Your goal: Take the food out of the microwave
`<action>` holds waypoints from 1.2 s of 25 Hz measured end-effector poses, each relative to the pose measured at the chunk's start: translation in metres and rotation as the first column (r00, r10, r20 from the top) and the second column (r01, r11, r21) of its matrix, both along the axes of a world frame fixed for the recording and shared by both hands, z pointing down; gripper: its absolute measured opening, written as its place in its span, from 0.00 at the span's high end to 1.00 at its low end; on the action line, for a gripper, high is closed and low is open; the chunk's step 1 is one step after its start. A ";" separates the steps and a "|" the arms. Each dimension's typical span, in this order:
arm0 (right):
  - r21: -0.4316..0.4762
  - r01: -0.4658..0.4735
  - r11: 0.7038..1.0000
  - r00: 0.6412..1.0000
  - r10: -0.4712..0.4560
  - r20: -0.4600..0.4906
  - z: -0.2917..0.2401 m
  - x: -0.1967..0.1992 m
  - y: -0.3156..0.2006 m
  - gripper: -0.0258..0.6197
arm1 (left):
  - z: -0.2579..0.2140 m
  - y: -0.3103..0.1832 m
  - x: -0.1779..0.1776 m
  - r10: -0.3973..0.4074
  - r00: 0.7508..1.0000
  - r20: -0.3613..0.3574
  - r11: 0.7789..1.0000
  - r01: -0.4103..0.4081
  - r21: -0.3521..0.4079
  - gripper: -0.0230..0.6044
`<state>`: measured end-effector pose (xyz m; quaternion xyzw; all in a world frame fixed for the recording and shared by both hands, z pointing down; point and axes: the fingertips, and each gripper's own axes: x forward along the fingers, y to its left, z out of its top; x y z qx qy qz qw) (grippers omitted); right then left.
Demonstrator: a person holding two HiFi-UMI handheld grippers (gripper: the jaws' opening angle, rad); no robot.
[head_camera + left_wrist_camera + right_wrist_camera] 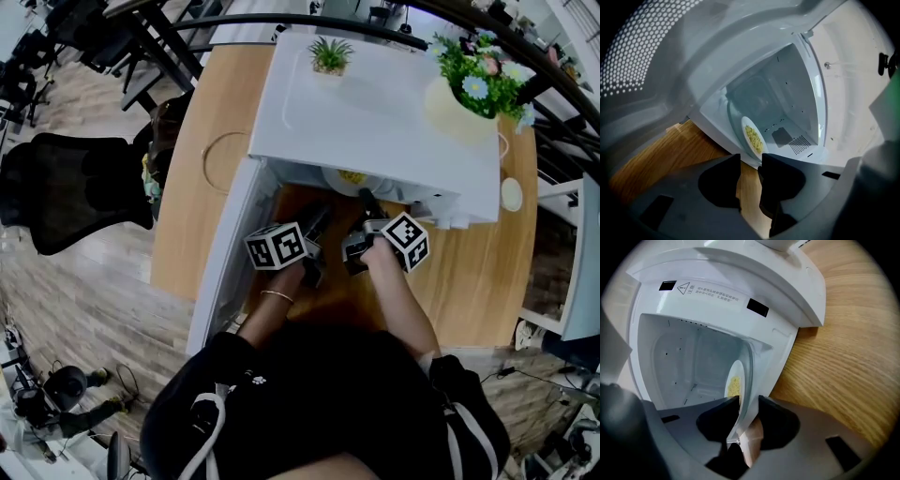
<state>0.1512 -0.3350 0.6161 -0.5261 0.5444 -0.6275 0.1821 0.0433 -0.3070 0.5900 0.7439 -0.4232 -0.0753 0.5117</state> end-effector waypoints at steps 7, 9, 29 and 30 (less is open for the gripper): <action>0.032 0.026 0.999 0.999 -0.026 0.027 -0.011 -0.001 0.006 0.91 | -0.002 0.001 0.006 -0.001 1.000 0.004 1.000 0.001 0.008 0.77; 0.038 0.018 0.999 0.998 -0.020 0.053 -0.012 0.004 0.009 0.92 | -0.003 0.002 0.012 0.003 1.000 0.002 1.000 -0.003 0.012 0.76; 0.049 0.036 0.998 0.989 -0.042 0.143 -0.024 0.015 0.048 0.94 | 0.000 0.010 0.048 0.045 0.998 -0.052 0.998 -0.048 -0.051 0.81; 0.050 0.037 0.998 0.989 -0.044 0.142 -0.024 0.016 0.050 0.94 | 0.000 0.011 0.049 0.043 0.997 -0.059 0.997 -0.046 -0.055 0.82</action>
